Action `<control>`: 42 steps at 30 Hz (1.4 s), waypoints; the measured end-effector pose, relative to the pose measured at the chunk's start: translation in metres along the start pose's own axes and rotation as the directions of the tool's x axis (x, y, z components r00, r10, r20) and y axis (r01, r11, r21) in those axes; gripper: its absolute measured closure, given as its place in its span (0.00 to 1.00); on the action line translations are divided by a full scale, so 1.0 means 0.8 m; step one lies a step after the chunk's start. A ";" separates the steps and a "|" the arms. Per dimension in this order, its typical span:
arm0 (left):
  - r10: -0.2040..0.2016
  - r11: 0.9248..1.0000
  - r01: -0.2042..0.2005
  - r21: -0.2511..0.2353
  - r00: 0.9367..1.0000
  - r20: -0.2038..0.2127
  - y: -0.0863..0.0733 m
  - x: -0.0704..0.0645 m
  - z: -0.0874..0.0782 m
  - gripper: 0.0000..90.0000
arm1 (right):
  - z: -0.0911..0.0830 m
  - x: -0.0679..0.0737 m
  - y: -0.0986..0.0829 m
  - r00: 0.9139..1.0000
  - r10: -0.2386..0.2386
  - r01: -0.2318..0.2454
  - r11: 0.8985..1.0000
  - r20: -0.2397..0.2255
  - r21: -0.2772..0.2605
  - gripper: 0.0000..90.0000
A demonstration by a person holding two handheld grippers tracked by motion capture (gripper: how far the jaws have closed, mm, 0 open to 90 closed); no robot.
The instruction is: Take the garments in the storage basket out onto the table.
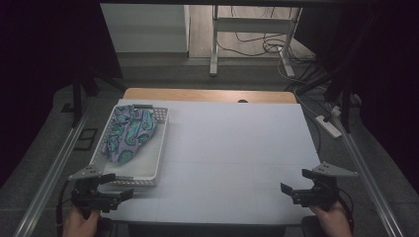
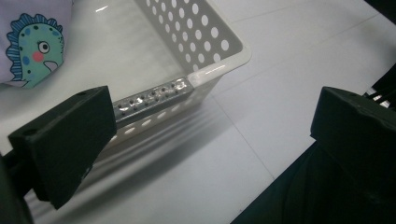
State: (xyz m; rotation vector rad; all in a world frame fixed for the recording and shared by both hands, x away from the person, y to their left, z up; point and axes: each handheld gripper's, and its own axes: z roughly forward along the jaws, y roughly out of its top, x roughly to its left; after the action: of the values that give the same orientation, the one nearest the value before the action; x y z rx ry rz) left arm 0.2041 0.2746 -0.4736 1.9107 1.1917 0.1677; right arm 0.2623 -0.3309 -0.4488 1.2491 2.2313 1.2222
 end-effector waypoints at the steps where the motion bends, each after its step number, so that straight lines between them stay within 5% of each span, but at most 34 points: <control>1: 0.002 1.000 -0.002 0.001 1.000 0.000 0.000 0.000 0.000 0.00 | 0.001 0.001 0.000 1.000 -0.002 0.002 1.000 0.000 0.009 0.00; 18: 0.016 1.000 -0.016 0.000 1.000 -0.005 0.000 -0.002 0.000 0.00 | 0.005 0.007 0.001 0.998 -0.060 0.061 0.997 -0.022 0.048 0.00; 29: 0.003 1.000 -0.002 -0.011 0.999 0.039 0.000 0.002 -0.003 0.00 | 0.007 0.009 0.002 0.996 -0.079 0.081 0.995 -0.032 0.062 0.00; 34: 0.055 0.998 -0.055 -0.029 0.998 0.003 0.005 0.000 -0.005 0.00 | 0.008 0.011 0.002 0.995 -0.093 0.095 0.993 -0.029 0.069 0.00; 42: 0.082 0.995 -0.083 -0.049 0.996 -0.029 0.012 0.002 -0.008 0.00 | 0.010 0.014 0.002 0.993 -0.116 0.117 0.989 -0.024 0.085 0.00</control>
State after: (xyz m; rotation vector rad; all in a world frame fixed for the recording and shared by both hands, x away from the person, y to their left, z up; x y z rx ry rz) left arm 0.2080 0.2785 -0.4633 1.9206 1.1168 0.2661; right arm 0.2618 -0.3171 -0.4510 1.1238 2.3582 1.1098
